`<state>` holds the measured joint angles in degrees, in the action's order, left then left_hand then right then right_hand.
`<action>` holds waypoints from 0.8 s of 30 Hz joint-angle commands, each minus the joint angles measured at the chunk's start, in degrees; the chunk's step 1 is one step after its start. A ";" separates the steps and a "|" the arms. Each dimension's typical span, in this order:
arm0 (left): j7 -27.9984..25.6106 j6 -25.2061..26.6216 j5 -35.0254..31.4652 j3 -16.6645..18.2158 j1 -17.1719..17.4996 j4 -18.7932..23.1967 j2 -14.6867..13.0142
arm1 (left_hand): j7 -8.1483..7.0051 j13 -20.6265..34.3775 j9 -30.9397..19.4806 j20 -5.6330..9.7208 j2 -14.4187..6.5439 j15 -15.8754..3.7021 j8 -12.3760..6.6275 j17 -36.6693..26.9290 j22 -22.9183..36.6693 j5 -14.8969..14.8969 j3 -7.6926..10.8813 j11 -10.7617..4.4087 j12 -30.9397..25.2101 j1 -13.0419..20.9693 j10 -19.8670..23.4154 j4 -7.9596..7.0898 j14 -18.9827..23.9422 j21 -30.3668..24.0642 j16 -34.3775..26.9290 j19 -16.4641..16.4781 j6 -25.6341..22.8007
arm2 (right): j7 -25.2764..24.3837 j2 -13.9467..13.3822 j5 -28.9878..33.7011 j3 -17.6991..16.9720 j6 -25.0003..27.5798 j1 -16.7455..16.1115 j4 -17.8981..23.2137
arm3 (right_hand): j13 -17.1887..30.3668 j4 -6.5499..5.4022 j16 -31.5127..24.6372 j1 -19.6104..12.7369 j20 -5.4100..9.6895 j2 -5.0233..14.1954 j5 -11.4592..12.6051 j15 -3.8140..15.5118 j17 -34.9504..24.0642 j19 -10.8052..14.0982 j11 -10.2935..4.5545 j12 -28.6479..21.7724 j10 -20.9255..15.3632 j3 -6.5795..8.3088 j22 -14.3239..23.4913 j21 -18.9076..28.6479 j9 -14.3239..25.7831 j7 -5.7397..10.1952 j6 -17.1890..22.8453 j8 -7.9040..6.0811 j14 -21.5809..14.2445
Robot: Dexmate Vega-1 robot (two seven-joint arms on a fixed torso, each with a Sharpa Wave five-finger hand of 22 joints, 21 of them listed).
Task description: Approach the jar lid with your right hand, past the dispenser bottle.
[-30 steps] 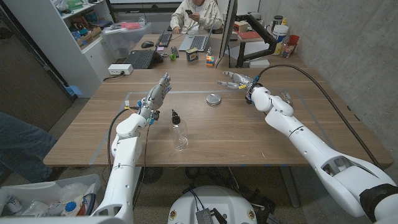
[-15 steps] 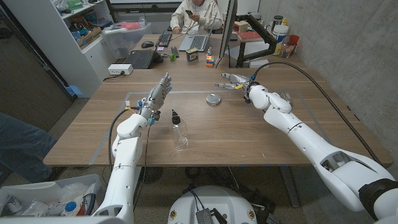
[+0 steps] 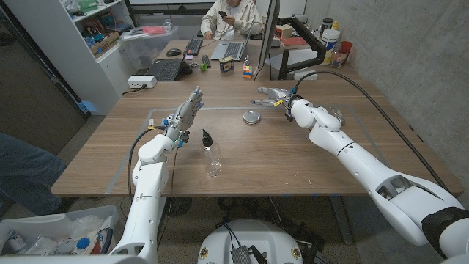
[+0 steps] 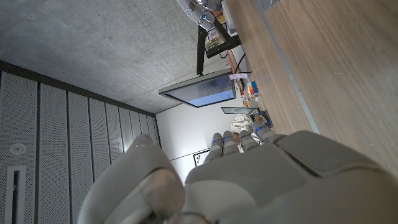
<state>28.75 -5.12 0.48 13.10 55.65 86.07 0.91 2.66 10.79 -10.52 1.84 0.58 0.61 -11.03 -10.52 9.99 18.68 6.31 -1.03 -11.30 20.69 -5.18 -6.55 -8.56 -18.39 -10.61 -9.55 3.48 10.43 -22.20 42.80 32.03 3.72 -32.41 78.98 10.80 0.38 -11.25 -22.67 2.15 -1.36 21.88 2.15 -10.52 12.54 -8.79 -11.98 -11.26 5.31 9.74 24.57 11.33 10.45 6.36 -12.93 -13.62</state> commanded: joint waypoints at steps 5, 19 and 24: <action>-0.20 0.27 -0.06 -0.15 0.15 0.59 0.11 | -0.14 0.15 -0.19 0.81 -0.61 -0.07 -0.29 -0.10 0.23 0.32 -0.28 0.19 -0.42 -0.12 -0.44 -0.22 -0.70 0.38 -0.24 -2.94 -0.31 | 0.63 0.06 2.32 1.72 -0.88 1.16 -0.72 | 0.12 0.10 -0.02 -0.66 0.52 0.11 0.61 0.96 -0.20 0.38 0.17 -0.27 -0.28 -0.24 0.15 -0.17 0.10 0.09 0.40 -0.29 -0.49; -0.12 0.34 0.04 -0.29 0.06 0.83 0.18 | -0.14 0.15 -0.19 0.79 -0.70 -0.08 -0.29 -0.10 0.24 0.30 -0.39 0.25 -0.43 -0.10 -0.43 -0.21 -0.71 0.58 -0.24 -2.89 -0.33 | 3.03 0.32 4.48 3.98 -1.73 3.39 -2.70 | 0.13 0.17 -0.11 -0.84 0.43 0.29 0.94 1.17 -0.20 0.61 0.05 -0.30 -0.43 -0.20 0.17 -0.49 0.10 0.30 0.68 -0.33 -0.88; -0.12 0.28 -0.12 -0.34 0.07 0.69 0.08 | -0.07 0.15 -0.19 0.83 -0.73 -0.13 -0.28 -0.09 0.24 0.30 -0.44 0.28 -0.44 -0.09 -0.41 -0.20 -0.71 0.65 -0.24 -2.86 -0.30 | 3.37 0.48 5.07 4.44 -1.71 3.80 -3.09 | 0.13 0.20 -0.08 -0.88 0.44 0.32 1.06 1.13 -0.20 0.64 -0.08 -0.29 -0.45 -0.21 0.18 -0.64 0.10 0.36 0.75 -0.32 -0.86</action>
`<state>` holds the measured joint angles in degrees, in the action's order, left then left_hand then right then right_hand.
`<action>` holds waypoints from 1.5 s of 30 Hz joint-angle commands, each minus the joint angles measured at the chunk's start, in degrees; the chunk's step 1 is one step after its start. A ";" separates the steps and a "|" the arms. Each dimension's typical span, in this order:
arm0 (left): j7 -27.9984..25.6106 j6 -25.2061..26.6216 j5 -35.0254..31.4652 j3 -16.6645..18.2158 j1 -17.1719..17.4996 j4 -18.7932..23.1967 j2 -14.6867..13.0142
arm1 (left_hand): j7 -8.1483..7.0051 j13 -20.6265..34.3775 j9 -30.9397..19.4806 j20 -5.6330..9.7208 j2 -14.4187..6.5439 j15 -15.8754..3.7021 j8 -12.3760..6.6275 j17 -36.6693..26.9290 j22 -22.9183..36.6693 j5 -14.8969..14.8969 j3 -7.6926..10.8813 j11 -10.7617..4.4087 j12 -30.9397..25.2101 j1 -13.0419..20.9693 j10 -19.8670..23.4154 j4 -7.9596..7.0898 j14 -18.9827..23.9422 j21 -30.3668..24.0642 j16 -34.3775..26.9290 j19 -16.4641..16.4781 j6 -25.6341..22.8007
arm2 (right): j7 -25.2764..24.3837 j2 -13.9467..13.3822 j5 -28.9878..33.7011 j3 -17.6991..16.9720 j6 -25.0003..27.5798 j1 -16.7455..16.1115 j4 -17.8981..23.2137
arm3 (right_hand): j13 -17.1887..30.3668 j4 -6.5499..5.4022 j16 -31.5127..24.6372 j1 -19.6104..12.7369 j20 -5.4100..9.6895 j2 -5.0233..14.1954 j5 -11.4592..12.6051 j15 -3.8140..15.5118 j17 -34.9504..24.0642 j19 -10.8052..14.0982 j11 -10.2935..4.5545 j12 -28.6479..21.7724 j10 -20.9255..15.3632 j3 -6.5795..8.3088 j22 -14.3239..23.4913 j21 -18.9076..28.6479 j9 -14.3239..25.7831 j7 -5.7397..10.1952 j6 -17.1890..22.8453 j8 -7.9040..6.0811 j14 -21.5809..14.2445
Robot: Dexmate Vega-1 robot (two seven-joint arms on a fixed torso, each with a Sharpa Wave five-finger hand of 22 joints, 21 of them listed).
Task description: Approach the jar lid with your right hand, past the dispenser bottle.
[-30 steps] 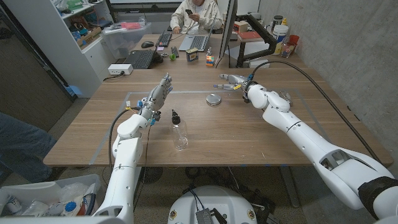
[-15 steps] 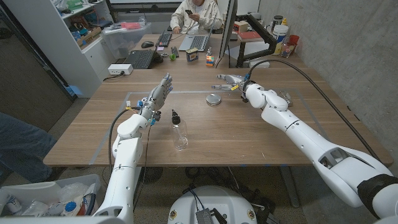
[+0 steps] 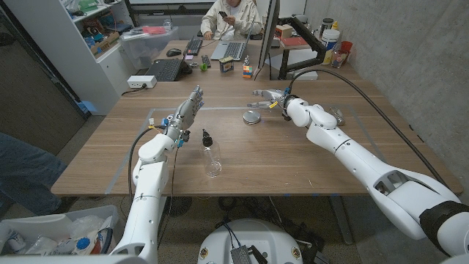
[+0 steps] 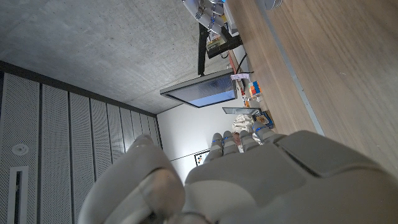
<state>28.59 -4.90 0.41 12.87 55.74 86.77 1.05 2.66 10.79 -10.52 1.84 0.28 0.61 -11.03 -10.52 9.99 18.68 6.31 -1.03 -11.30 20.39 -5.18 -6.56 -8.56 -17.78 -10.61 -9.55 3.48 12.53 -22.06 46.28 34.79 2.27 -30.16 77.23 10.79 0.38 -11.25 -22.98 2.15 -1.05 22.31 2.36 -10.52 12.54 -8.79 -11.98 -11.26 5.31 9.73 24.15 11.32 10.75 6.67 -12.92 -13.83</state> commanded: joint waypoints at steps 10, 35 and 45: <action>0.20 0.02 -0.11 -0.12 -0.07 -0.20 -0.23 | -0.06 0.15 -0.19 0.81 -0.48 -0.05 -0.28 -0.09 0.25 0.29 -0.51 0.20 -0.44 0.23 -0.44 -0.18 -0.72 0.15 -0.24 -2.82 -0.31 | 2.50 0.83 3.56 3.57 -0.25 3.14 -2.89 | 0.15 0.24 0.08 -0.64 0.44 0.08 0.86 0.92 -0.20 0.80 0.05 -0.34 -0.65 -0.23 0.20 -0.47 0.10 0.11 0.44 -0.27 -0.34; 0.59 0.06 0.12 0.14 0.46 -0.13 -0.40 | -0.09 0.15 -0.19 0.83 -0.63 -0.12 -0.30 -0.09 0.26 0.26 -0.74 0.21 -0.45 0.25 -0.42 -0.16 -0.72 0.50 -0.24 -2.69 -0.40 | 5.65 1.20 6.26 5.51 1.00 4.04 -2.70 | 0.19 0.26 0.03 -0.69 0.03 0.30 1.28 0.84 -0.23 1.02 0.14 -0.51 -1.23 -0.30 0.23 -1.09 0.11 0.27 0.75 -0.25 -0.63; 0.69 0.21 0.23 0.27 0.55 -0.10 -0.39 | -0.08 0.15 -0.19 0.84 -0.72 -0.10 -0.31 -0.09 0.27 0.24 -0.84 0.32 -0.46 0.28 -0.39 -0.14 -0.74 0.68 -0.24 -2.66 -0.46 | 7.41 1.49 7.14 6.76 0.69 4.97 -3.36 | 0.21 0.22 0.05 -0.65 -0.36 0.44 1.42 0.76 -0.24 0.94 0.29 -0.44 -1.13 -0.33 0.25 -1.45 0.11 -0.05 0.57 -0.11 -0.63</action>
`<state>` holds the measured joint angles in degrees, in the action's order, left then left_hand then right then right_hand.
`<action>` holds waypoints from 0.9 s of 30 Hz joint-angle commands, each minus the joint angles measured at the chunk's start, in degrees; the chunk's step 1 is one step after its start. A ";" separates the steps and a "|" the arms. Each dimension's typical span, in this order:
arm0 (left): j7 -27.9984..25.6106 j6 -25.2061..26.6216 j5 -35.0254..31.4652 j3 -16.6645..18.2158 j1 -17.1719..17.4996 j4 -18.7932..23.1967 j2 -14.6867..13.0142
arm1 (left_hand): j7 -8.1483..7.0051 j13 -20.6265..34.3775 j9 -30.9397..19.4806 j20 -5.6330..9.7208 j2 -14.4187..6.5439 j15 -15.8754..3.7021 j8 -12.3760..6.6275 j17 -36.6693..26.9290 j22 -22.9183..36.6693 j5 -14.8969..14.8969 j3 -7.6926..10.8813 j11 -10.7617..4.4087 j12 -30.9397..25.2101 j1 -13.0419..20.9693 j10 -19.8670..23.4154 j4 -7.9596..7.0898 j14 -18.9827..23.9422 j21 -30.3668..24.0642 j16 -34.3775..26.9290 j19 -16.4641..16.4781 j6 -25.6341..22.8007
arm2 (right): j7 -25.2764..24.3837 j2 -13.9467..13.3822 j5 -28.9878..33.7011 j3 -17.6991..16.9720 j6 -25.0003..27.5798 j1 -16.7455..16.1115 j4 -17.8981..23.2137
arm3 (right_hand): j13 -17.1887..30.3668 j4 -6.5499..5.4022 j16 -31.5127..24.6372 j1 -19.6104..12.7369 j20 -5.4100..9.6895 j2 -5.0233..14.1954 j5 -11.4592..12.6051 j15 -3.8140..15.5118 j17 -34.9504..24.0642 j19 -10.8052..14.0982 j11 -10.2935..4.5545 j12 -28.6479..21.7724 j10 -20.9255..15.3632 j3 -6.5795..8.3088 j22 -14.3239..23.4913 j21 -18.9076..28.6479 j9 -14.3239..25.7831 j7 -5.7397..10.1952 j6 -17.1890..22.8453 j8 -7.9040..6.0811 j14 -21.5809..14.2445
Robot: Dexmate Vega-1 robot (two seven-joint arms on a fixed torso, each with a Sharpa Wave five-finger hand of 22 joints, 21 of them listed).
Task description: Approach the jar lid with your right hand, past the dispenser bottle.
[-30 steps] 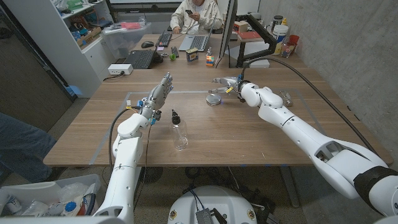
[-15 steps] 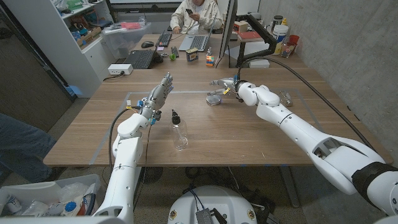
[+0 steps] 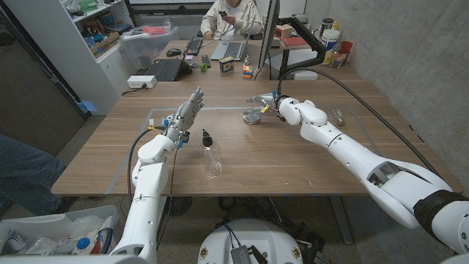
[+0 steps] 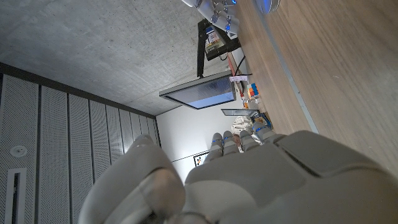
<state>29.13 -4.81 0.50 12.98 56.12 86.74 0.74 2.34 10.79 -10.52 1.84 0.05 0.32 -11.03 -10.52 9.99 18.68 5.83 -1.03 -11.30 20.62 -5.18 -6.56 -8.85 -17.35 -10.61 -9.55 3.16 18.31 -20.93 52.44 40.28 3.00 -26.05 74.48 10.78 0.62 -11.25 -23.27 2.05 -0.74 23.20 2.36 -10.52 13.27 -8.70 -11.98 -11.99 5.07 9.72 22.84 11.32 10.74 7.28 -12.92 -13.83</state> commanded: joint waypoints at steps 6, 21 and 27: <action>0.28 0.22 0.03 0.06 0.40 0.20 -0.15 | 0.24 0.15 -0.19 0.91 -0.54 0.26 -0.31 -0.09 0.27 0.24 -0.41 0.26 -0.45 0.06 -0.42 -0.13 -0.46 0.35 -0.23 -2.65 -0.15 | 2.36 0.51 1.64 1.91 -0.16 1.48 -1.09 | 0.23 -0.04 0.05 -0.33 -0.43 0.20 0.58 0.73 -0.24 0.11 0.37 -0.45 -0.44 -0.11 0.27 -0.32 0.11 -0.08 0.03 -0.11 -0.67; -0.05 0.32 -0.51 -0.41 1.05 1.07 0.08 | 0.34 0.15 -0.19 0.86 -0.62 0.26 -0.32 -0.10 0.28 0.22 -0.55 0.27 -0.42 0.09 -0.51 -0.11 -0.46 0.58 -0.23 -2.61 -0.22 | 2.83 0.75 1.55 2.50 -1.25 2.24 -2.70 | 0.25 -0.07 0.02 -0.34 -1.19 0.46 0.73 0.45 -0.25 0.22 0.36 -0.49 -0.63 -0.12 0.30 -0.71 0.11 0.02 -0.07 0.02 -0.87; -0.08 0.46 -0.43 -0.56 1.46 1.77 0.28 | 0.32 0.15 -0.19 0.85 -0.68 0.26 -0.31 -0.10 0.29 0.21 -0.63 0.26 -0.43 0.10 -0.49 -0.10 -0.47 0.69 -0.23 -2.56 -0.20 | 3.27 0.48 1.73 2.47 -1.04 2.17 -2.29 | 0.26 -0.08 -0.03 -0.34 -1.38 0.56 0.77 0.47 -0.25 0.31 0.75 -0.50 -0.66 -0.11 0.31 -0.83 0.11 -0.08 -0.30 0.15 -1.04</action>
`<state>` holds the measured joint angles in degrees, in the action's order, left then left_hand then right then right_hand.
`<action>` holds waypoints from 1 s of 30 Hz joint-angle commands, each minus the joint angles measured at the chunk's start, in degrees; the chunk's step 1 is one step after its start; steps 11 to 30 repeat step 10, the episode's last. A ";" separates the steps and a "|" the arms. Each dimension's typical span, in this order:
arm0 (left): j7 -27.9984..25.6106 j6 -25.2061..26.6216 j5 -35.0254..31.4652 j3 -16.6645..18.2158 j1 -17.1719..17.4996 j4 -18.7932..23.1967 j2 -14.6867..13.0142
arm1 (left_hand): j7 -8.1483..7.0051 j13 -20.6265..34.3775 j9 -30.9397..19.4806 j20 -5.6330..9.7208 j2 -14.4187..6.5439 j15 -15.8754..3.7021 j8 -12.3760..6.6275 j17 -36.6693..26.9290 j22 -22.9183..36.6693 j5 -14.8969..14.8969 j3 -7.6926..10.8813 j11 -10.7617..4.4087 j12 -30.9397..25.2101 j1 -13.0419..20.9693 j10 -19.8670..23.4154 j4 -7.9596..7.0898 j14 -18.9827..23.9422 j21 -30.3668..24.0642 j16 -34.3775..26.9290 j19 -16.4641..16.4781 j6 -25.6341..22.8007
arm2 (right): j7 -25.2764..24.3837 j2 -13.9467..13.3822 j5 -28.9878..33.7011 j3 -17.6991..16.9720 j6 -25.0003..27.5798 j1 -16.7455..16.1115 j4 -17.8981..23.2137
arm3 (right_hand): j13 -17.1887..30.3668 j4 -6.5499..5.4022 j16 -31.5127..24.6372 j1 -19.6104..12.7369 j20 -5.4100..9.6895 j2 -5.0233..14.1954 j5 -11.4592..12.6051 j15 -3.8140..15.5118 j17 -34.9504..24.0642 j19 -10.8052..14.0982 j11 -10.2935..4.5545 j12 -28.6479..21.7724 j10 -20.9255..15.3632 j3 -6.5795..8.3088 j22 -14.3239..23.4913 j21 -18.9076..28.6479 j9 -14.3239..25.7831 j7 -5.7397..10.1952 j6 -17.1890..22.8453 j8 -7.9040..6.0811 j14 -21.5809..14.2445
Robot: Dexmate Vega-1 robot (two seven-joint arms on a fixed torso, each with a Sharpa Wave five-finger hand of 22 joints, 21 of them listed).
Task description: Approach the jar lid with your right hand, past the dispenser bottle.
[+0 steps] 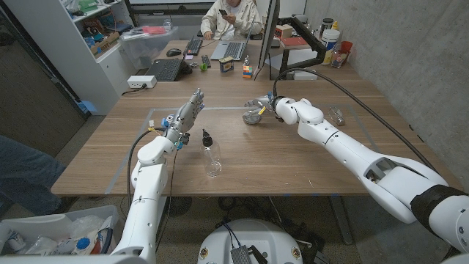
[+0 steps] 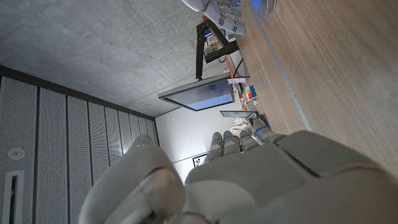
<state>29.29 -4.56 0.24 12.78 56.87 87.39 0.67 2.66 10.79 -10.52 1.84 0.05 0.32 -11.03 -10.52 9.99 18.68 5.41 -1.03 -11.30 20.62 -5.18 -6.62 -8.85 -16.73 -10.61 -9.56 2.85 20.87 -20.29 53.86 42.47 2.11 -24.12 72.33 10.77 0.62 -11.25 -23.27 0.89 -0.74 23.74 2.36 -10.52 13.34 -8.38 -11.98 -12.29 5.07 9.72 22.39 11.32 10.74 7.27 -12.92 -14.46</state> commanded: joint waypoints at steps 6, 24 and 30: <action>-0.31 0.51 0.15 -0.39 0.97 1.66 0.63 | -0.06 0.15 -0.19 0.83 -0.71 0.24 -0.30 -0.10 0.29 0.20 -0.26 0.28 -0.47 0.10 -0.41 -0.04 -0.50 0.15 -0.22 -2.56 0.11 | 0.83 -0.35 -0.21 -0.15 -0.34 -0.07 0.36 | 0.27 -0.08 -0.17 -0.41 -0.39 0.74 0.28 0.45 -0.25 0.32 0.65 -0.51 -0.42 -0.07 0.33 -0.55 0.12 -0.23 -0.38 0.22 -0.87; -0.51 0.15 -0.12 -0.59 1.02 1.38 0.67 | -0.07 0.15 -0.19 0.81 -0.75 0.25 -0.30 -0.10 0.29 0.19 -0.31 0.29 -0.45 0.11 -0.44 -0.04 -0.49 0.23 -0.23 -2.53 0.12 | 0.73 -0.38 -0.22 -0.29 -0.13 -0.23 0.36 | 0.27 -0.07 -0.23 -0.45 -0.59 0.87 0.32 0.47 -0.24 0.42 0.73 -0.53 -0.49 -0.04 0.33 -0.66 0.12 -0.28 -0.47 0.28 -1.11; -0.51 0.15 -0.12 -0.59 1.02 1.38 0.67 | -0.07 0.15 -0.19 0.81 -0.75 0.25 -0.30 -0.10 0.29 0.19 -0.31 0.29 -0.45 0.11 -0.44 -0.04 -0.49 0.23 -0.23 -2.53 0.12 | 0.73 -0.38 -0.22 -0.29 -0.13 -0.23 0.36 | 0.27 -0.07 -0.23 -0.45 -0.59 0.87 0.32 0.47 -0.24 0.42 0.73 -0.53 -0.49 -0.04 0.33 -0.66 0.12 -0.28 -0.47 0.28 -1.11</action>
